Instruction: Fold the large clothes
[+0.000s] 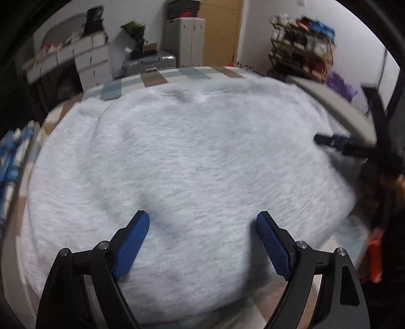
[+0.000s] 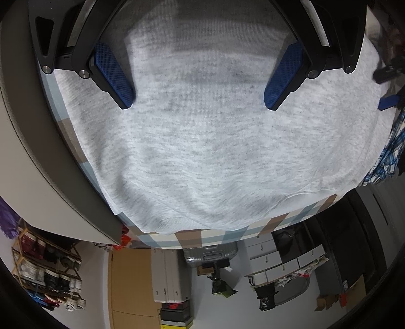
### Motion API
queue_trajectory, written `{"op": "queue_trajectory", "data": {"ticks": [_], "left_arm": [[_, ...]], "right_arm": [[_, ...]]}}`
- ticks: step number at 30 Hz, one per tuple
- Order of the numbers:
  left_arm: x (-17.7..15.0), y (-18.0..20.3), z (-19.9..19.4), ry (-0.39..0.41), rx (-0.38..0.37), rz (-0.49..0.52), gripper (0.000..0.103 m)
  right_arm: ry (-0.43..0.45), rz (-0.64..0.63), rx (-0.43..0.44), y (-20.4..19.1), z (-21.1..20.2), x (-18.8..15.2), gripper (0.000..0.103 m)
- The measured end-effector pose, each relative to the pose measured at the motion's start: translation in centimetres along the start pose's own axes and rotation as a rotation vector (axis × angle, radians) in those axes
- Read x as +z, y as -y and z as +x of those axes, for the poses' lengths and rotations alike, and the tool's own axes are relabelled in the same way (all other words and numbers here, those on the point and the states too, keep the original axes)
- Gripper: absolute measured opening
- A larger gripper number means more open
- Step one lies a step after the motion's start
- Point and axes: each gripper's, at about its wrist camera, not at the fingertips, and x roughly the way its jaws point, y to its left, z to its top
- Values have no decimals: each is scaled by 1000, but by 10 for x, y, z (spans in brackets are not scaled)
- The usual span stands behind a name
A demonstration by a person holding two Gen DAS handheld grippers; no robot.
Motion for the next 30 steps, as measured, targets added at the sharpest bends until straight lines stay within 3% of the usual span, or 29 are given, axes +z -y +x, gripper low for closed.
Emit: {"op": "queue_trajectory", "data": {"ticks": [6,10,12,14,22,25,30], "left_arm": [[-8,-11,-22,-11,-12,-43,83],[0,8,-26,33,-66,-12,84],[-1,23,-8,-7,-27,49,84],[-10,29,-7,28,19,101,85],[-25,3,-27,61,-45,31,85],[-19,4,-34,72,-53,3,85],[-4,-7,-23,92,-27,-30,85]], "right_arm": [[-2,-1,9,1,0,0,103],[-2,-3,6,1,1,0,103],[-2,-3,7,1,0,0,103],[-2,-4,6,1,0,0,103],[-19,3,-36,-5,-2,1,103],[-29,-22,-47,-23,-14,4,103],[-39,-186,83,-91,-24,-10,103]]}}
